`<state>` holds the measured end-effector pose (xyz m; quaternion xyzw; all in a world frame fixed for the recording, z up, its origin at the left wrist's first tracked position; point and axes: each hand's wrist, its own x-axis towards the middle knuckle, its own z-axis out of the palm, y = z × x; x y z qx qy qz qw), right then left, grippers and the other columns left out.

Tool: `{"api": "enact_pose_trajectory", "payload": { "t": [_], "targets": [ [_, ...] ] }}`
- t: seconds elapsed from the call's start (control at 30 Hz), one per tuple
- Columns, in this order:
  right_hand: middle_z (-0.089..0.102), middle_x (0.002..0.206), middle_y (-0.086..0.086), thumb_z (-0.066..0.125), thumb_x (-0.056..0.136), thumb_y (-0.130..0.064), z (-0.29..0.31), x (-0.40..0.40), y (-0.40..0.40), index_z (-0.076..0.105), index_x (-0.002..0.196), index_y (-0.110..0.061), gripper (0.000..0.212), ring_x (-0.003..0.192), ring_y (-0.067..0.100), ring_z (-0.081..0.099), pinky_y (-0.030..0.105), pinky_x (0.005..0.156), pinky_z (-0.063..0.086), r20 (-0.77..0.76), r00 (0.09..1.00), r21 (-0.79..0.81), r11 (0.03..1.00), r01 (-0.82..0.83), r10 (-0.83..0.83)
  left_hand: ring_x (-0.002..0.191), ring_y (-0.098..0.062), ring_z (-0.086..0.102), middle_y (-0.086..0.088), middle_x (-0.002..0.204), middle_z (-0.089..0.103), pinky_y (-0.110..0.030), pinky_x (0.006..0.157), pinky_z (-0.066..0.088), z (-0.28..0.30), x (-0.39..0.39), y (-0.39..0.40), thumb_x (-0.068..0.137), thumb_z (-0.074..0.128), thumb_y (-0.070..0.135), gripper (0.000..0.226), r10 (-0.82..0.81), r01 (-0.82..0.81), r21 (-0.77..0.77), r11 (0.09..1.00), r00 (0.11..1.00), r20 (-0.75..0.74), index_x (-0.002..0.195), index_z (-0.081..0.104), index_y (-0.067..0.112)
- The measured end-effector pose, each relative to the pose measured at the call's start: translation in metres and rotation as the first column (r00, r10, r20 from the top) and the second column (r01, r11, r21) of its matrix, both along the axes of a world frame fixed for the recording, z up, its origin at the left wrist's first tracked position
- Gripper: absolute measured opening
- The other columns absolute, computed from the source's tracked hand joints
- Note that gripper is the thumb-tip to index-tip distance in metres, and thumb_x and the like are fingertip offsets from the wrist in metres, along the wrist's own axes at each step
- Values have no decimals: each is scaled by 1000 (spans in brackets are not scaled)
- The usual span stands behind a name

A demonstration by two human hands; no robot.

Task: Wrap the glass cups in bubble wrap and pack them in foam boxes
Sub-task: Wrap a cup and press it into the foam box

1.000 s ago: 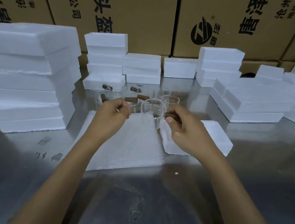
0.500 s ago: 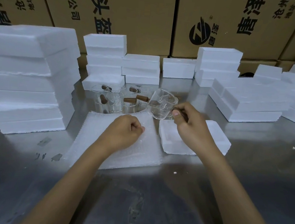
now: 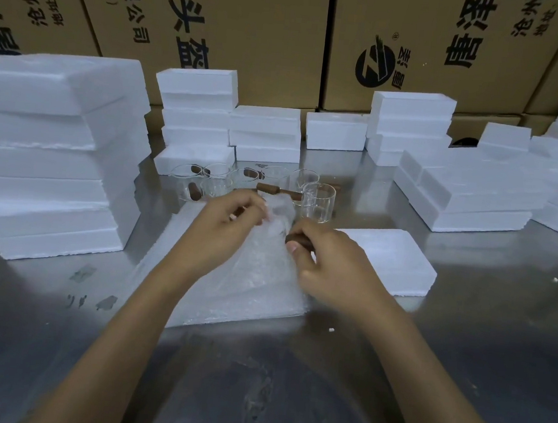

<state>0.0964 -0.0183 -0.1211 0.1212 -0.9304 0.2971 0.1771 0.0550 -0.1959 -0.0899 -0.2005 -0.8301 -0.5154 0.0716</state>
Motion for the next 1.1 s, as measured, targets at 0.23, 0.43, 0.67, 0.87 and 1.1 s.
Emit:
{"api": "enact_pose_trajectory", "payload": {
  "t": [0.23,0.43,0.67,0.87,1.1],
  "targets": [
    [53,53,-16,50,97,-15,14,-5,6,57,68,-24,31,46,1,46,12,45,32,235,970,-590,782,198,-68,95,-8,53,12,92,60,-10,74,37,4,26,23,90,67,15,13,-100,75,-91,993,947,-306,81,73,22],
    [60,79,15,35,90,3,22,-4,14,61,90,0,26,72,26,55,41,69,52,236,916,-955,253,156,325,73,-14,68,3,79,74,-23,68,51,6,32,26,93,59,-2,22,-301,300,76,951,954,6,83,76,8],
    [67,98,12,41,95,10,26,-1,12,66,100,-6,30,96,27,60,41,94,46,154,900,-979,185,83,408,91,-5,61,13,99,66,-16,78,51,9,23,18,92,61,20,10,305,-203,332,921,906,-292,100,64,22],
    [67,123,12,56,92,-17,27,6,13,59,131,-2,42,110,22,65,34,96,55,178,806,-966,255,35,564,125,4,49,19,138,53,-37,109,44,7,2,-6,86,59,29,53,176,-140,355,924,982,-70,137,47,35],
    [76,93,2,47,101,-7,21,3,6,60,115,-6,20,87,13,73,27,77,59,145,804,-987,138,79,577,106,-19,63,-4,120,68,-38,88,47,2,4,1,77,58,30,53,-209,135,440,888,970,124,130,62,24]
  ]
}}
